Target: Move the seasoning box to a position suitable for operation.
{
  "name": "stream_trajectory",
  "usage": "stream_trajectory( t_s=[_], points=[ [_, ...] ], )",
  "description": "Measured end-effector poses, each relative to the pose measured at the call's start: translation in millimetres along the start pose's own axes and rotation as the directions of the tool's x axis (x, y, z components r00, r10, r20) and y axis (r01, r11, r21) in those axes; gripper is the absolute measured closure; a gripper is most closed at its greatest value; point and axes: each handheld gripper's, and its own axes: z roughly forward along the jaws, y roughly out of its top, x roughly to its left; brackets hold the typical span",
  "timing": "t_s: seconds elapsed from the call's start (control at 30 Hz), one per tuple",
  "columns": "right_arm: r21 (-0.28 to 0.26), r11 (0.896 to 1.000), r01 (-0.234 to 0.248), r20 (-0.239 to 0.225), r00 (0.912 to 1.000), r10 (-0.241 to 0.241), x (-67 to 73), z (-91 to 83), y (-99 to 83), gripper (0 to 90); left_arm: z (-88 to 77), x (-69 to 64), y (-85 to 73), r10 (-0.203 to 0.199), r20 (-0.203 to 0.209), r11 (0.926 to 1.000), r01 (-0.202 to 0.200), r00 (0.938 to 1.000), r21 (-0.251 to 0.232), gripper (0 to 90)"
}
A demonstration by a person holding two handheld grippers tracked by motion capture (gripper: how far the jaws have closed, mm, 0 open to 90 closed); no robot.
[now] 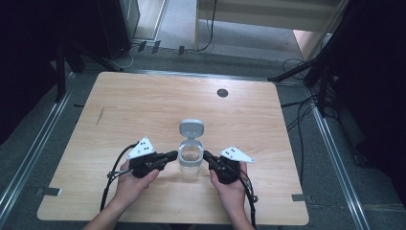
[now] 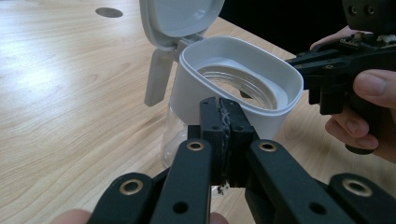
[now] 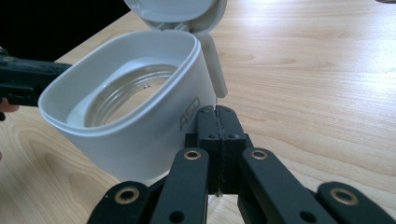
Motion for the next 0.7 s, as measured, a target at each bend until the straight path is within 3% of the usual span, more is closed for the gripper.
stream_trajectory(
  t_s=[0.1, 0.23, 0.3, 0.4, 0.43, 0.47, 0.5, 0.67, 0.7],
  points=[
    [0.012, 1.0, 0.014, -0.003, 0.9999, -0.014, -1.0, 0.8, 1.0, 90.0, -2.1, 2.9, -2.1, -0.021, 0.009, 0.9996, 0.022, 0.9997, -0.017, 86.7],
    [0.018, 0.999, 0.029, 0.005, 0.9996, -0.029, -5.4, 1.1, 9.4, 90.0, -16.1, 15.2, -11.3, -0.039, -0.044, 0.998, 0.037, 0.9983, -0.052, 77.3],
    [0.017, 1.0, 0.026, 0.004, 0.9996, -0.026, -10.0, 2.7, 14.6, 90.0, -28.1, 25.5, -18.2, -0.066, -0.079, 0.9953, 0.06, 0.9947, -0.076, 65.2],
    [0.016, 1.0, 0.025, 0.009, 0.9997, -0.025, -17.6, 6.7, 21.6, 90.0, -50.6, 43.4, -29.7, -0.121, -0.152, 0.9885, 0.105, 0.9809, -0.109, 45.5],
    [0.016, 1.0, 0.022, 0.014, 0.9997, -0.022, -20.0, 8.0, 24.1, 90.0, -50.6, 43.4, -29.7, -0.121, -0.152, 0.9885, 0.105, 0.9809, -0.109, 38.8],
    [0.019, 1.0, 0.015, 0.017, 0.9997, -0.015, -22.4, 9.0, 27.0, 90.0, -67.1, 56.4, -39.1, -0.165, -0.19, 0.9829, 0.145, 0.9678, -0.113, 34.0],
    [0.016, 1.0, 0.009, 0.016, 0.9998, -0.009, -24.8, 10.1, 29.7, 90.0, -75.6, 62.0, -44.4, -0.183, -0.212, 0.9797, 0.161, 0.9599, -0.12, 30.8],
    [0.023, 1.0, -0.013, 0.02, 0.9997, 0.013, -33.3, 17.1, 43.3, 90.0, -116.9, 83.3, -68.4, -0.244, -0.325, 0.9686, 0.212, 0.9138, -0.129, 18.3],
    [0.023, 1.0, -0.013, 0.02, 0.9997, 0.013, -33.3, 17.1, 43.3, 90.0, -116.9, 83.3, -68.4, -0.244, -0.325, 0.9686, 0.212, 0.9138, -0.129, 17.2]
  ],
)
